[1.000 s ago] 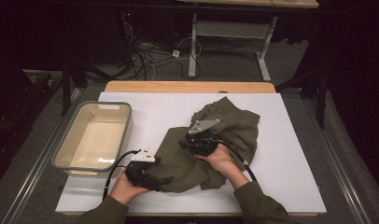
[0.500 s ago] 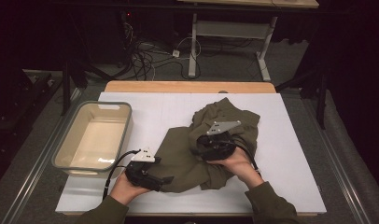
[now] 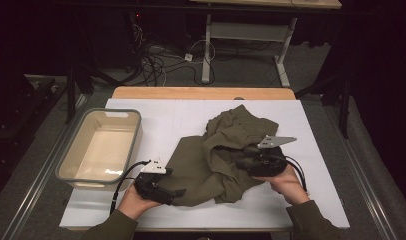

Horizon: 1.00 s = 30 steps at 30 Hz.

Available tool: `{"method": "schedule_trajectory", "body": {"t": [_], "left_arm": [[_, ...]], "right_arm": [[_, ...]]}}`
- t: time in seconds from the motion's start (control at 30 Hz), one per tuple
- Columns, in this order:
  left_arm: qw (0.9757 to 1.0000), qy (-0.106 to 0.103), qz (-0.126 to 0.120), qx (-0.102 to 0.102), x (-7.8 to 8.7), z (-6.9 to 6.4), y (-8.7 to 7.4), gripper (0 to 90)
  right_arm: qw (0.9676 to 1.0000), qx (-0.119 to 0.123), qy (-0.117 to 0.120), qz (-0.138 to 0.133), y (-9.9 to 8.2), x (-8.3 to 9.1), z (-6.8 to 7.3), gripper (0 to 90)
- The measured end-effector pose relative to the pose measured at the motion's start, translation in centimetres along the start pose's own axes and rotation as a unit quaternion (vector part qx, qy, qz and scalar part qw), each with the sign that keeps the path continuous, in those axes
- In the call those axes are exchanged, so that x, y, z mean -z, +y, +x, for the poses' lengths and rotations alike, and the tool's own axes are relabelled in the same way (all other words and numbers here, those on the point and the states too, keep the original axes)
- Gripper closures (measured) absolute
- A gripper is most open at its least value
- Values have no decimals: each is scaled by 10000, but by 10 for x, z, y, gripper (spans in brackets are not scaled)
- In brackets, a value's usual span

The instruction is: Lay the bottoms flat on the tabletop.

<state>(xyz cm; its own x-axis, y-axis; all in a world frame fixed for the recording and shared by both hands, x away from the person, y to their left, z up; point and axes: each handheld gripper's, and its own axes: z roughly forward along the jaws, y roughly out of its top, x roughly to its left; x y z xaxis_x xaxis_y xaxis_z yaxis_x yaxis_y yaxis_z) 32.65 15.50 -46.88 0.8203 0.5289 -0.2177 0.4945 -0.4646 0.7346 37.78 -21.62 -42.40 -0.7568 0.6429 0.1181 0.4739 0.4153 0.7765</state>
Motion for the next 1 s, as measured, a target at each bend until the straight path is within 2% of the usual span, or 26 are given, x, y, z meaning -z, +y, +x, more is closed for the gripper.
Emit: {"method": "schedule_trajectory", "body": {"t": [0.13,0.2,0.3,0.4,0.5,0.7,0.8,1.0], "left_arm": [[10000,-3,13,-2,0,0,0,92],[10000,-4,15,1,-1,0,0,92],[10000,-4,25,-7,-1,0,0,92],[10000,-8,27,-11,-1,0,0,92],[10000,-12,30,-14,-2,0,0,92],[10000,-13,36,-19,-2,-1,0,92],[10000,-8,39,-18,-2,0,0,92],[10000,-4,51,-10,-2,0,0,92]], "right_arm": [[9989,-344,-284,-124,0,13,-29,423],[9980,-397,-474,-114,1,16,-41,418],[9960,-577,-688,-22,2,15,-60,407],[9947,-593,-834,66,2,8,-73,398],[9949,-646,-771,87,0,-1,-81,385],[9946,-479,-809,434,-7,-19,-86,362],[9952,-420,-792,394,-7,-23,-87,387],[9950,-330,-906,267,-4,-22,-87,498]]}}
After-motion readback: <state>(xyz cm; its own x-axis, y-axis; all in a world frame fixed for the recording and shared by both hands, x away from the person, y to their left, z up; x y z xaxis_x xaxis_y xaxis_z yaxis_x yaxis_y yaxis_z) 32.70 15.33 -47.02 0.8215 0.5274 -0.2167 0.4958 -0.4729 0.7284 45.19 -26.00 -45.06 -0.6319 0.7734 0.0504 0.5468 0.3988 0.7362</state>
